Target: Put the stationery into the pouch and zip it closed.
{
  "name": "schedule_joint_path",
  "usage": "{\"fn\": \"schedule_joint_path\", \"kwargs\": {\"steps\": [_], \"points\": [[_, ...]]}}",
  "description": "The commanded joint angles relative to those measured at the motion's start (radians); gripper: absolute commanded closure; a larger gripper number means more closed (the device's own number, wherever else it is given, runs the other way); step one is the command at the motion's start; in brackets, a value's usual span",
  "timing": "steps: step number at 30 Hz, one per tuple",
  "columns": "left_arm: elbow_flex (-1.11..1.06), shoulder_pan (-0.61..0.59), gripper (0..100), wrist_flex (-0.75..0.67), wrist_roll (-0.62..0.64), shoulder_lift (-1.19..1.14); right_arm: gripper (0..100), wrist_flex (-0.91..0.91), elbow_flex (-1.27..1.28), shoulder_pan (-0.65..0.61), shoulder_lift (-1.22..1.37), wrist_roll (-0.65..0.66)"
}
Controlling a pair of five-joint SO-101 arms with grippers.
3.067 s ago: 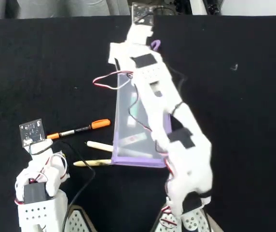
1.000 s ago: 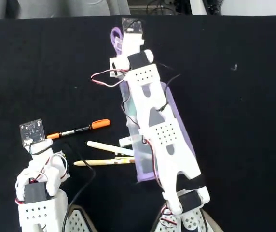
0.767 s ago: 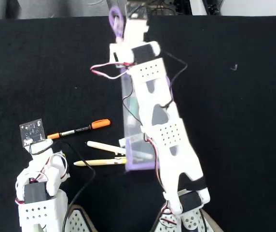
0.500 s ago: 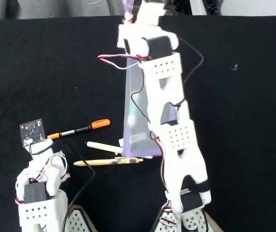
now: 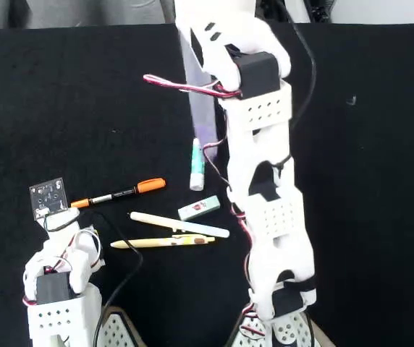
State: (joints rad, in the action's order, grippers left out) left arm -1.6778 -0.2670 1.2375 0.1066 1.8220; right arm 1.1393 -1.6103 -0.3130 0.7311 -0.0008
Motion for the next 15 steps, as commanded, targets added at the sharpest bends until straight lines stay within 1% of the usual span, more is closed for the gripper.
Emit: {"fn": "schedule_joint_path", "kwargs": {"steps": [1,4,9,15], "points": [[-0.022,0.004,97,0.003,0.005,-0.005,98.8,-0.155,-0.028,-0.011,-0.094,0.012],[-0.022,0.004,97,0.003,0.005,-0.005,98.8,-0.204,-0.019,-0.012,-0.09,0.012],[-0.022,0.004,97,0.003,0.005,-0.005,98.8,-0.201,-0.024,-0.018,-0.027,0.011],[-0.022,0.004,97,0.003,0.005,-0.005,98.8,-0.064,-0.03,-0.012,0.077,0.011]]}}
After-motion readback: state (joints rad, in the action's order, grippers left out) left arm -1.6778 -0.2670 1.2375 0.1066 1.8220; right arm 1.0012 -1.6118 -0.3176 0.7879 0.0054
